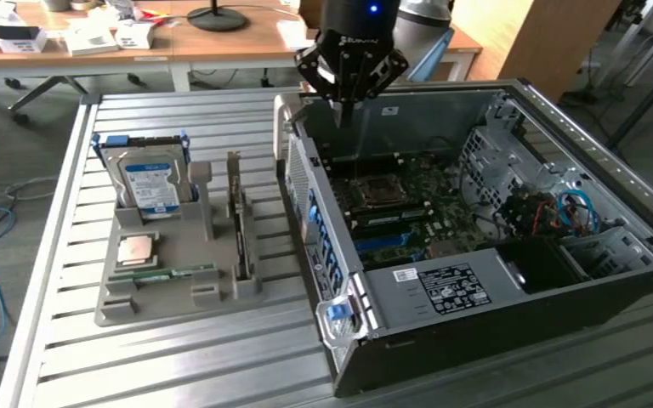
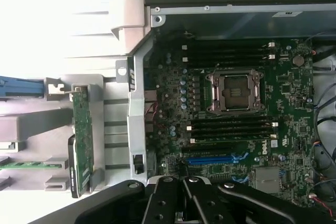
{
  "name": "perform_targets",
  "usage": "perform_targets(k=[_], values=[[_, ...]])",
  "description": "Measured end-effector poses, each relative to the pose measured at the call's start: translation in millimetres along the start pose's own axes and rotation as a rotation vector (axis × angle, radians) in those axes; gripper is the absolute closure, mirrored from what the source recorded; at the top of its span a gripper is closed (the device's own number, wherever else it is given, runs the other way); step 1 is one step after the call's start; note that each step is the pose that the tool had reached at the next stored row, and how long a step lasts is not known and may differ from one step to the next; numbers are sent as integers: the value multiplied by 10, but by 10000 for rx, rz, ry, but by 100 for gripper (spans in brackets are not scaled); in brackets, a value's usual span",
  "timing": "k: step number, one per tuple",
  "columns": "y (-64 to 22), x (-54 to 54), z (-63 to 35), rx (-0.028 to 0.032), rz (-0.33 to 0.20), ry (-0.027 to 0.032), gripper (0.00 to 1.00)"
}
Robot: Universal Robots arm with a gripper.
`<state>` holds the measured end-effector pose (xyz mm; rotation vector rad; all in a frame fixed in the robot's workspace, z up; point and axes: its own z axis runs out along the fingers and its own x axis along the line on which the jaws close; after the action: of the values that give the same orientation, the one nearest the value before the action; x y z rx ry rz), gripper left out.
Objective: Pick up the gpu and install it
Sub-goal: 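Reach for the gpu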
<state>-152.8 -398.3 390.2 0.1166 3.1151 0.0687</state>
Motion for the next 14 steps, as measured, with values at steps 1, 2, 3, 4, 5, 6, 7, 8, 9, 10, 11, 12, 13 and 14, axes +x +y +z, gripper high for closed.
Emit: perform_targets(k=[1, 2, 3, 4, 5, 6, 7, 8, 9, 10, 11, 12, 13, 14], values=[[0, 17, 1, 0, 0, 0, 89], [-1, 34, 3, -1, 1, 1, 89], [-1, 50, 4, -1, 1, 1, 89], [-2, 65, 5, 0, 1, 3, 89], [-2, 80, 6, 0, 2, 5, 89], [-3, 96, 7, 0, 1, 6, 89], [-4, 112, 9, 0, 2, 6, 89], [-4, 129, 10, 0, 1, 8, 89], [-4, 147, 12, 1, 1, 9, 89], [-5, 164, 13, 1, 0, 10, 89], [-5, 180, 14, 0, 1, 10, 89], [-6, 196, 16, 1, 1, 11, 89], [-6, 212, 17, 1, 1, 12, 89], [-7, 229, 18, 1, 2, 13, 89]])
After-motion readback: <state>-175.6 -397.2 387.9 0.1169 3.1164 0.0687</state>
